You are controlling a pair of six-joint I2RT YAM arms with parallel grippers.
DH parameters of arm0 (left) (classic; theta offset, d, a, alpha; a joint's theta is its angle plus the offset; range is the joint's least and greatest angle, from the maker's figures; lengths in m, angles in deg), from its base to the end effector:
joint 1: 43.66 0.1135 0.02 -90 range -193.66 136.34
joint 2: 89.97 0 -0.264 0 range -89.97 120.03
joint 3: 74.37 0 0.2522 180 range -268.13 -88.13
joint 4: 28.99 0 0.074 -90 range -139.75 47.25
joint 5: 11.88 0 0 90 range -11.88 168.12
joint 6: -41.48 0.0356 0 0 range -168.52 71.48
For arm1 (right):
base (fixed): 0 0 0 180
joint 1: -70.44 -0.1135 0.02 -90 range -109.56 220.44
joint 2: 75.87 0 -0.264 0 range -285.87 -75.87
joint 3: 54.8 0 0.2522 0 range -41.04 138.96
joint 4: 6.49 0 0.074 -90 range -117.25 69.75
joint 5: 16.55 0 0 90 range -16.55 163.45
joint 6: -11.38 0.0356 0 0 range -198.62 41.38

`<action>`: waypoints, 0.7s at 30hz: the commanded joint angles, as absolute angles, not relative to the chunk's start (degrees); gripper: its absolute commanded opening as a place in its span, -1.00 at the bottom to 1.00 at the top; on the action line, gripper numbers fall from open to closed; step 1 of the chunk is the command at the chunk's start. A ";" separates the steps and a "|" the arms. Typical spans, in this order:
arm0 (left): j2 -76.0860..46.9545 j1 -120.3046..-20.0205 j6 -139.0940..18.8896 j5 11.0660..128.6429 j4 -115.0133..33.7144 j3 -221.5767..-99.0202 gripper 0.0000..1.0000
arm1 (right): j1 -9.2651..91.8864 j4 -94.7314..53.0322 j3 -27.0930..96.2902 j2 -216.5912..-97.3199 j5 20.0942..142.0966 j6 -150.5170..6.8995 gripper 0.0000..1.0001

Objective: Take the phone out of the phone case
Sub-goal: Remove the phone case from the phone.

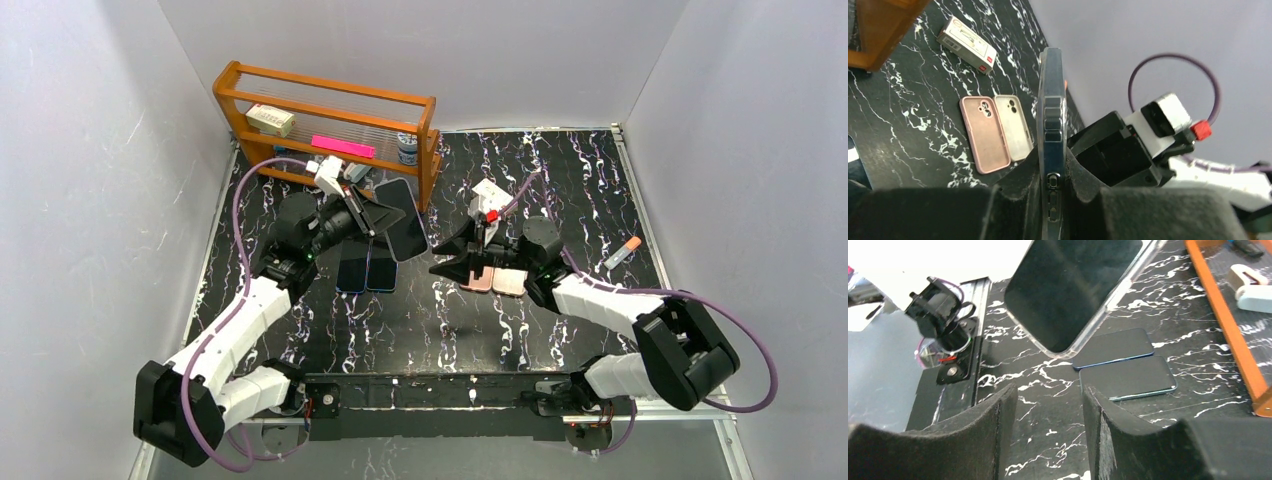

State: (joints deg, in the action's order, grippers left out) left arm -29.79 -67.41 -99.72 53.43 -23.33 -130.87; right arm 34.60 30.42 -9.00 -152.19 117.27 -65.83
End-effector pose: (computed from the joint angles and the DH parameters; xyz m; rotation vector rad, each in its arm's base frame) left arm 0.2198 -0.1130 0.3300 -0.0286 1.7073 -1.3381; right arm 0.2076 0.1804 0.2530 -0.9465 1.3152 1.2221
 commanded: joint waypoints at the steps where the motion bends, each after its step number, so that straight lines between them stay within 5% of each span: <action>1: -28.81 -67.24 -86.62 41.89 -28.73 -135.60 -1.00 | 34.51 22.95 -7.91 -149.74 123.74 -70.64 0.18; 21: -27.40 -67.22 -87.83 26.53 -20.21 -136.64 -1.00 | 33.16 23.13 0.02 -153.31 136.29 -70.74 -0.04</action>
